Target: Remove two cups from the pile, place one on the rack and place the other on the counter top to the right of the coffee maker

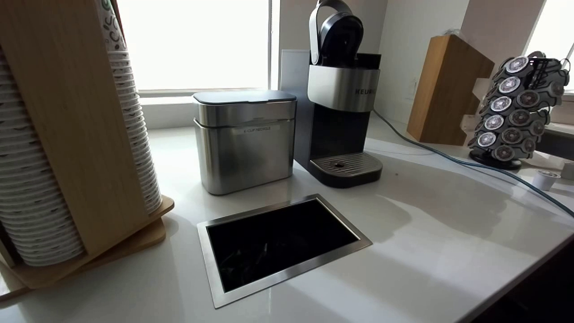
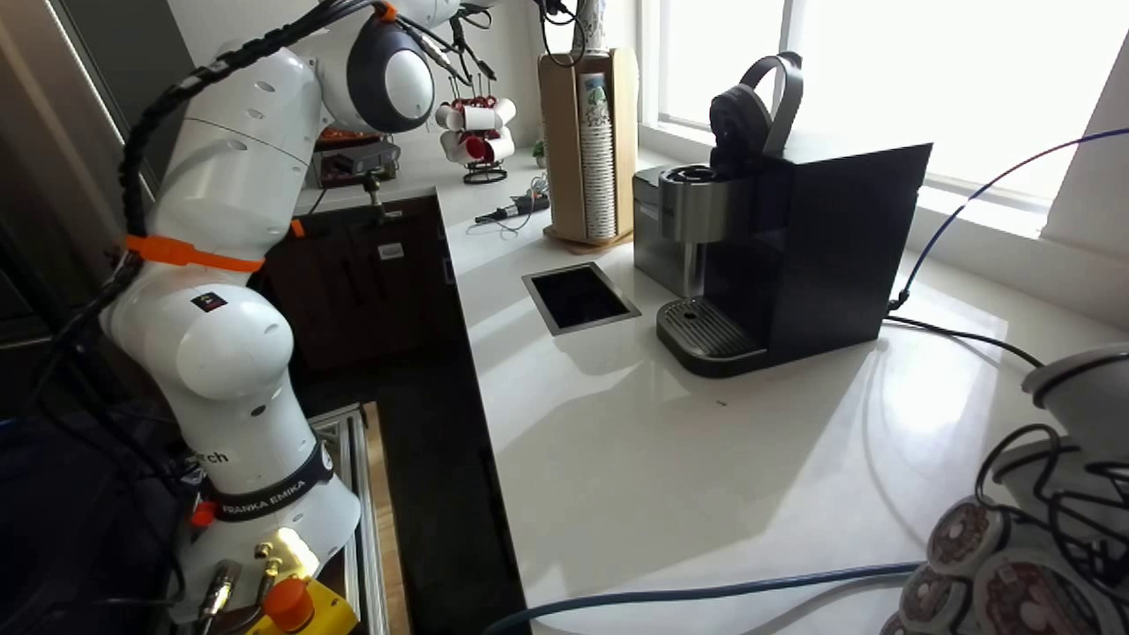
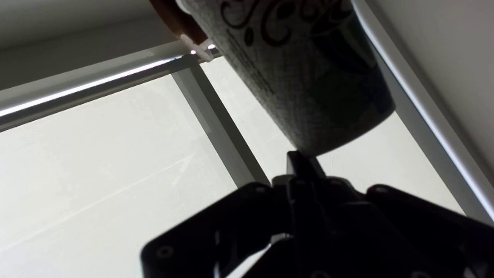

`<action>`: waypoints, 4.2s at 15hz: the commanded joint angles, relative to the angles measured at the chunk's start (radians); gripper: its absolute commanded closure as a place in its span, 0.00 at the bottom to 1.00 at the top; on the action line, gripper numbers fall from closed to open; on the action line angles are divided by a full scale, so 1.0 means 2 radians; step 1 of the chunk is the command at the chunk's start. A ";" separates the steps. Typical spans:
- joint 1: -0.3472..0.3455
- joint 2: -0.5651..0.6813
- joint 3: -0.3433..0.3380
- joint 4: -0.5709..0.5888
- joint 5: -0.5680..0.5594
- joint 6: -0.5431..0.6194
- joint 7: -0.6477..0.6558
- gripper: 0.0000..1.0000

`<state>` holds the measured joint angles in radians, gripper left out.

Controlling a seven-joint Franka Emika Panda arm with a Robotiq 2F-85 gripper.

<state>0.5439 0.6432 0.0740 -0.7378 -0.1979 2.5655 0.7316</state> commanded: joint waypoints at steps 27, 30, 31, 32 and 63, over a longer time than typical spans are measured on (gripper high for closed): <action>-0.025 -0.063 0.047 -0.111 0.000 -0.089 -0.150 0.74; -0.020 -0.054 0.034 -0.100 -0.008 -0.121 -0.107 0.60; -0.013 -0.049 0.019 -0.094 -0.022 -0.133 -0.079 0.53; -0.013 -0.043 0.017 -0.089 -0.021 -0.144 -0.066 0.44; 0.016 -0.009 0.006 -0.060 -0.021 -0.174 0.065 0.79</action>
<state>0.5518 0.6118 0.0979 -0.8921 -0.2205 2.2542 0.8327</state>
